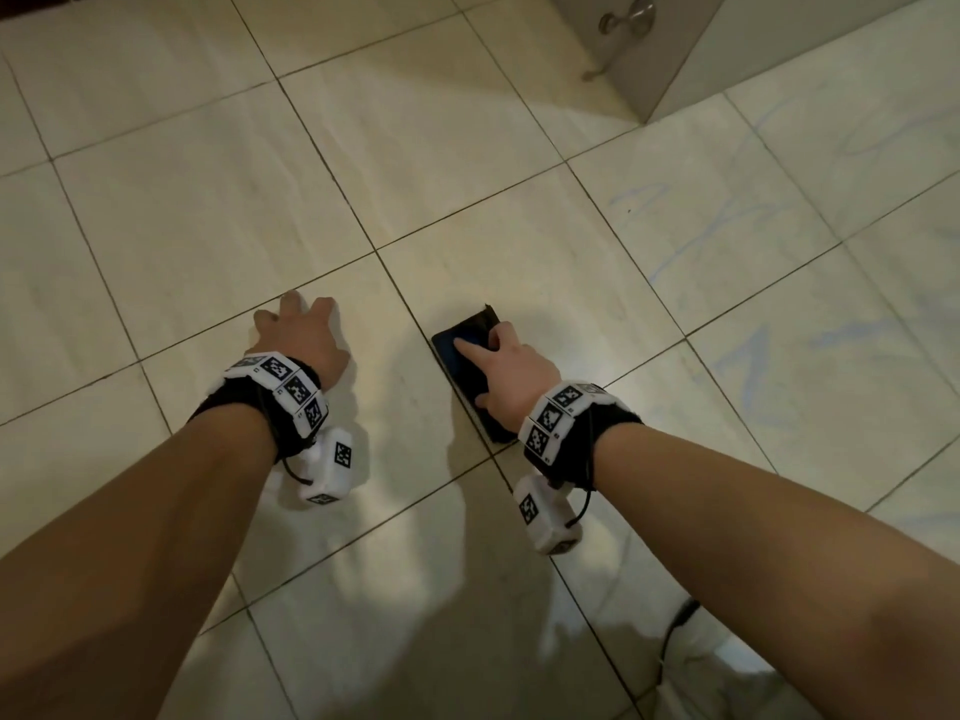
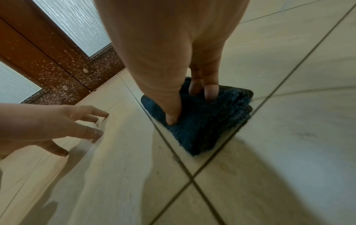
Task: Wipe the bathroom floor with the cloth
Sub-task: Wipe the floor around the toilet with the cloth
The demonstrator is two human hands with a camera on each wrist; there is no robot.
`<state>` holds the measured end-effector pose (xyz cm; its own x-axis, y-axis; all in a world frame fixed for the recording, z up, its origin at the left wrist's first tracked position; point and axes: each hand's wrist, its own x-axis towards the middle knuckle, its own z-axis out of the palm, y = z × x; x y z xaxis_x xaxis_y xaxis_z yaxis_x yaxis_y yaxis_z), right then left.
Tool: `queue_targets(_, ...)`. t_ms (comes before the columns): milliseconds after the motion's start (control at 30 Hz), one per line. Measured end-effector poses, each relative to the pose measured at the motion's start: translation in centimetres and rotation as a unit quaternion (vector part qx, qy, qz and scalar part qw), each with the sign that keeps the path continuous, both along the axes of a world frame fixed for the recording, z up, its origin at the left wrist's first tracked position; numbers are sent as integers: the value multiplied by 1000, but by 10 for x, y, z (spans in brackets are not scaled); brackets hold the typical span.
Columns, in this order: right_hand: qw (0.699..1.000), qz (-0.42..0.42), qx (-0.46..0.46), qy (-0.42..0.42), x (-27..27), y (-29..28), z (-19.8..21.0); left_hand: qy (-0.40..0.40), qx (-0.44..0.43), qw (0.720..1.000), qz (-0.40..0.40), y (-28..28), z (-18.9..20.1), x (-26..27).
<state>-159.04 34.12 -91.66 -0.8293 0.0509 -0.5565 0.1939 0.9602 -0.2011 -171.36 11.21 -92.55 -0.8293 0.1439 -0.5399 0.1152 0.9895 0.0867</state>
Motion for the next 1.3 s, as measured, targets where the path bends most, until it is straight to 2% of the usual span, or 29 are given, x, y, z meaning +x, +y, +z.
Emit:
queue_targets(233,1000,-12,15,16,9,38,-3,-4,8,1000,8,-2,-2,1)
queue_targets(467,992,-115,52,26,1,121,1,-4,8,1000,15,1,-2,2)
queue_targets(633,981,-180,64,32,-6,152,-2,-4,6,1000,22,3,0,1)
queue_targets(1033,977,-189,100,28,-52,151,-9,8,-13,1000,15,4,3,5)
queue_targets(1300,983,-169,74,17,-97,125,-8,0,-9,1000,15,4,3,2)
